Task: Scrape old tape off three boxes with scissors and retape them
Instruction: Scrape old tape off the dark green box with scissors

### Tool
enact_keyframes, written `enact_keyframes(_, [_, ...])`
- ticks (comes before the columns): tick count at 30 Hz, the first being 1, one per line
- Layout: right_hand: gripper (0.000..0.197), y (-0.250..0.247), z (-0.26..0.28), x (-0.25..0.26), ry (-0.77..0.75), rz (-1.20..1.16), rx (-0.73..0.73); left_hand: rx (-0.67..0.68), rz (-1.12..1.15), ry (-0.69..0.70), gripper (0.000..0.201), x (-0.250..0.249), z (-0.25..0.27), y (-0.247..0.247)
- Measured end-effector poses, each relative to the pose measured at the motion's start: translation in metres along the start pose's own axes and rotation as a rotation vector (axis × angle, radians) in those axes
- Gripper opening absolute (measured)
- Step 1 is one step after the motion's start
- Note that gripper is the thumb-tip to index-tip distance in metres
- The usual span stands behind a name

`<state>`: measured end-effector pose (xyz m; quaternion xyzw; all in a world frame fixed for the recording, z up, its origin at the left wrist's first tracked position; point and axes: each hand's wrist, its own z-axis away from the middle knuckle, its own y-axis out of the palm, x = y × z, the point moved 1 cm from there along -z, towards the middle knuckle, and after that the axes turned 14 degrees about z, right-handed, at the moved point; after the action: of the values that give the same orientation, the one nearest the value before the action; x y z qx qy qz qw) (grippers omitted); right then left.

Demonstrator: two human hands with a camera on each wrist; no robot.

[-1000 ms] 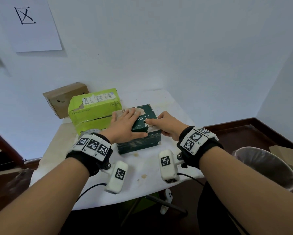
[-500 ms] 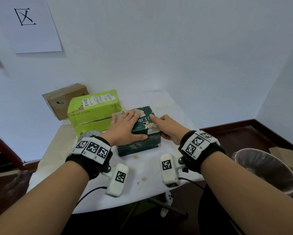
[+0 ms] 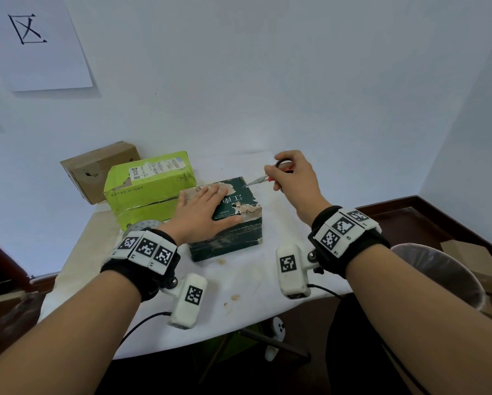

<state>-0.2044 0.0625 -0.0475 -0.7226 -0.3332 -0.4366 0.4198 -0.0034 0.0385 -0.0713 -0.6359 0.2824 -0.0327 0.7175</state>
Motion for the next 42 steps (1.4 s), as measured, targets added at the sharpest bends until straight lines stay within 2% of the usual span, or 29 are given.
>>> enact_keyframes(4, [0.022, 0.004, 0.004, -0.001, -0.017, 0.039, 0.054, -0.145, 0.082, 0.166, 0.072, 0.003, 0.004, 0.001])
enact_keyframes(8, [0.019, 0.003, 0.003, -0.005, -0.002, 0.025, 0.087, -0.186, 0.145, 0.290, 0.059, 0.008, 0.006, -0.002])
enact_keyframes(13, [0.020, 0.003, 0.000, -0.006, -0.054, 0.086, 0.097, -0.217, 0.245, 0.264, 0.049, 0.006, 0.006, -0.005])
enact_keyframes(23, [0.027, 0.007, -0.003, 0.018, -0.406, 0.406, 0.212, -0.227, 0.291, 0.228, 0.047, 0.004, 0.003, -0.004])
enact_keyframes(26, [0.027, 0.012, -0.003, 0.023, -0.431, 0.489, 0.224, -0.219, 0.308, 0.212, 0.047, 0.003, 0.005, -0.005])
enact_keyframes(29, [0.025, 0.012, -0.010, 0.017, -0.291, 0.421, 0.214, -0.211, 0.307, 0.208, 0.048, 0.002, 0.007, -0.006])
enact_keyframes(34, [0.022, 0.009, -0.008, -0.010, 0.149, -0.079, 0.216, -0.211, 0.328, 0.208, 0.048, 0.005, 0.006, -0.006])
enact_keyframes(36, [0.021, 0.009, -0.005, -0.021, 0.279, -0.223, 0.233, -0.204, 0.329, 0.207, 0.049, 0.005, 0.006, -0.005])
enact_keyframes(39, [0.020, 0.012, -0.003, -0.031, 0.369, -0.338, 0.253, -0.204, 0.324, 0.213, 0.048, 0.005, 0.006, -0.005])
enact_keyframes(42, [0.019, 0.014, -0.002, -0.035, 0.381, -0.377, 0.249, -0.211, 0.320, 0.227, 0.048, 0.005, 0.005, -0.005])
